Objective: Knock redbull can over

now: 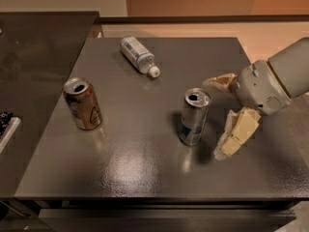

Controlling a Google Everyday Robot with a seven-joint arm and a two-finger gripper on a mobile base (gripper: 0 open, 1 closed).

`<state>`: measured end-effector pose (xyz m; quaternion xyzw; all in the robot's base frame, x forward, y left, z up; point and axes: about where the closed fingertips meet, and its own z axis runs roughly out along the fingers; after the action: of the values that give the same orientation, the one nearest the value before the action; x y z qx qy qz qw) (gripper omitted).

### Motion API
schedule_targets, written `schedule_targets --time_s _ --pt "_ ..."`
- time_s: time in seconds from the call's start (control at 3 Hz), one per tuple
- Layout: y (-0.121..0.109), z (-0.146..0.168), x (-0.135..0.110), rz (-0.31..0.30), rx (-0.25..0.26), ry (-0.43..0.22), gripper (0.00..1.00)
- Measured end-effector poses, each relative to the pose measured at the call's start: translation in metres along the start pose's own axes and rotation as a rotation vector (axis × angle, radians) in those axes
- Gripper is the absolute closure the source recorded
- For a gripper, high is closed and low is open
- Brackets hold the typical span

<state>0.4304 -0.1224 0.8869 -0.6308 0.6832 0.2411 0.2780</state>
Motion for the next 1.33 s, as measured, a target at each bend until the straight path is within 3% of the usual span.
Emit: schedule_targets --time_s 0.33,0.67,1.33 --pt "-0.001 0.008 -0.014 -0.016 -0.020 -0.082 0.00" --pt "-0.004 0.012 -0.024 -0.015 -0.033 -0.137 0.17" --pt "-0.002 0.016 -0.032 -0.005 -0.062 -0.207 0.64"
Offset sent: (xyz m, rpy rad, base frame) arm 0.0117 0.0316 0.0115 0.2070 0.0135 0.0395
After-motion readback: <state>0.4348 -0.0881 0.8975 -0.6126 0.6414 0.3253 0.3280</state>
